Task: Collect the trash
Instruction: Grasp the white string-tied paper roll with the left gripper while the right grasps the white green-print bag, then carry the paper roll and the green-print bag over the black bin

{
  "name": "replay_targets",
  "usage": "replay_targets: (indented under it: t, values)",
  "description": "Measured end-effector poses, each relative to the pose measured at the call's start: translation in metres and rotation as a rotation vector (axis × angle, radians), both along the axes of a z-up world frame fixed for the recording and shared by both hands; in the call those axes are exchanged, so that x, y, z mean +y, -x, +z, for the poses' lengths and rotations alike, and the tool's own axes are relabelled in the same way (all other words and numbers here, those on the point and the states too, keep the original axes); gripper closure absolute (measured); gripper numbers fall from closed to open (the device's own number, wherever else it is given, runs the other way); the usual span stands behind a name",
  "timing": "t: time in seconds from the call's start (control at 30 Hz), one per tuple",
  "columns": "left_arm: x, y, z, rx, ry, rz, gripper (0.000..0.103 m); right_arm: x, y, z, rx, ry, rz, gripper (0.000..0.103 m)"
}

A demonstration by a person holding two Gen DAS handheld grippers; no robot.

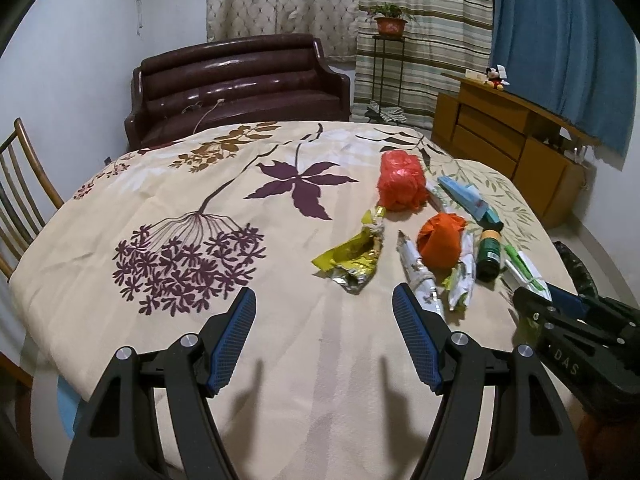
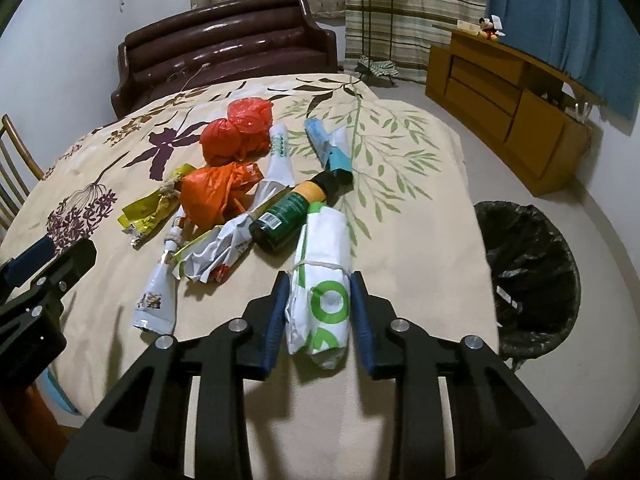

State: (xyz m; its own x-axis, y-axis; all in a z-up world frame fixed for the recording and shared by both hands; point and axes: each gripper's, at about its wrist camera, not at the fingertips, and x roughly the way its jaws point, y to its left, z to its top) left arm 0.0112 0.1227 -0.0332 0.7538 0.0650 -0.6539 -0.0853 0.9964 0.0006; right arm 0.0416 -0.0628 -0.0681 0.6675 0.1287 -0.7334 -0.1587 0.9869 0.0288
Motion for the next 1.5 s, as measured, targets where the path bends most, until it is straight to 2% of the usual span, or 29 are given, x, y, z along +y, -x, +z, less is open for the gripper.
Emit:
replay_targets:
  t: [0.5,0.63,0.77,0.8,1.17,1.23,1.3,1.4,1.5]
  values:
    - [-0.045,0.001,-0.009,0.038,-0.008,-0.087,0.034,-0.031,0.009,0.001,-0.026,-0.018,0.002,0.075]
    - [-0.053,-0.005,-0.016,0.070,-0.025,-0.087,0.040,-0.034,0.010,0.000,-0.020,-0.028,0.007,0.075]
    - [-0.051,-0.011,-0.022,0.105,-0.019,-0.080,0.057,-0.034,0.010,0.000,-0.020,-0.035,0.015,0.075]
    - [-0.048,-0.011,-0.023,0.115,-0.005,-0.080,0.058,-0.034,0.010,0.000,-0.020,-0.038,0.016,0.075]
    - [-0.046,-0.020,-0.025,0.123,0.003,-0.071,0.056,-0.034,0.009,-0.003,-0.016,-0.039,0.017,0.075]
    - [-0.047,-0.023,-0.026,0.122,-0.008,-0.074,0.061,-0.034,0.009,-0.003,-0.016,-0.040,0.017,0.075]
    - [-0.048,-0.023,-0.028,0.126,-0.015,-0.087,0.076,-0.034,0.009,-0.003,-0.017,-0.040,0.017,0.075]
    - [-0.048,-0.022,-0.029,0.126,-0.018,-0.091,0.084,-0.034,0.009,-0.003,-0.016,-0.040,0.018,0.075]
    - [-0.050,-0.021,-0.030,0.120,-0.033,-0.099,0.084,-0.034,0.009,-0.003,-0.017,-0.040,0.018,0.075]
